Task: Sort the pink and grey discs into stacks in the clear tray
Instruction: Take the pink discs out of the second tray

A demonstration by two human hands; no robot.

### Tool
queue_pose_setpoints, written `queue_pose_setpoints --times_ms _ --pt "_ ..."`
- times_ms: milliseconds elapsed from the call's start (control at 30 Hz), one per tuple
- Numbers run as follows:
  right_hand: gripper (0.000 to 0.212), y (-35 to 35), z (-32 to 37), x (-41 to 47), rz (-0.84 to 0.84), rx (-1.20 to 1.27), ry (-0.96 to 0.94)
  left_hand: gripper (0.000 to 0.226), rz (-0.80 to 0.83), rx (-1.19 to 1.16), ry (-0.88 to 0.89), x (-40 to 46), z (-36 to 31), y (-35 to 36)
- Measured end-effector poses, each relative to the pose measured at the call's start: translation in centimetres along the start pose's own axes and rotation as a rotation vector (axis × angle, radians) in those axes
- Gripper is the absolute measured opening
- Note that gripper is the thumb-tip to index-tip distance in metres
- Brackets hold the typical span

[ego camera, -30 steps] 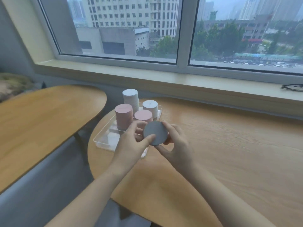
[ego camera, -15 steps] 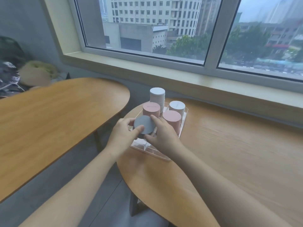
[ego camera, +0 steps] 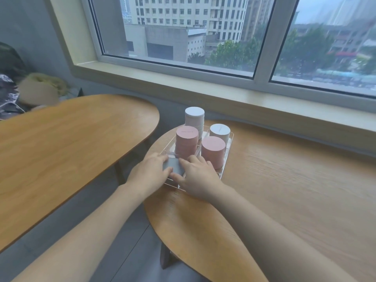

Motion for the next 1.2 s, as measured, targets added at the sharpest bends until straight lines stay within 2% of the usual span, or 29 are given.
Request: queue_pose_setpoints --times_ms 167,300,433,667,800,933,1100,1200 --pt "0.059 -1.1 -0.7 -1.5 -0.075 0.123 -0.024 0.044 -0.084 0.012 0.033 -1.1 -0.8 -0.6" --pt "0.043 -2.9 -1.9 -4.1 -0.159 0.169 -0.057 0.034 -0.214 -0.049 0.187 -2.7 -3.3 -2.0" --pt "0.034 -5.6 -4.8 -7.8 -0.210 0.189 -0.017 0.022 -0.248 -0.143 0.340 -3.9 -7.9 -2.1" --pt "0.039 -11.3 -14.5 -17.1 -0.305 0.245 0.146 0.020 -0.094 -0.244 0.575 -5.6 -21.6 1.7" --pt "0.017 -15.2 -20.8 -25.8 -0.395 0.164 0.264 0.020 0.049 -0.328 0.748 -8.6 -31.4 4.1" --pt "0.013 -18.7 -27.3 -35.1 -0.506 0.069 0.454 0.018 0.145 -0.380 0.898 -12.1 -40.7 6.7" --pt "0.015 -22.3 -35.4 -45.0 -0.696 0.026 0.735 0.018 0.281 -0.474 0.948 -15.1 -51.5 10.1" --pt "0.028 -23.4 -39.9 -48.9 -0.700 0.089 0.932 0.024 0.361 -0.535 0.930 -16.4 -56.9 11.6"
Point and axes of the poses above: each hand's wrist, its own x-axis towards the middle knuckle, its own y-axis out of the palm, z = x × y, the point moved 4 cm from there along x, towards the middle knuckle, and after that the axes turned 6 degrees about x, right-handed, at the moved point
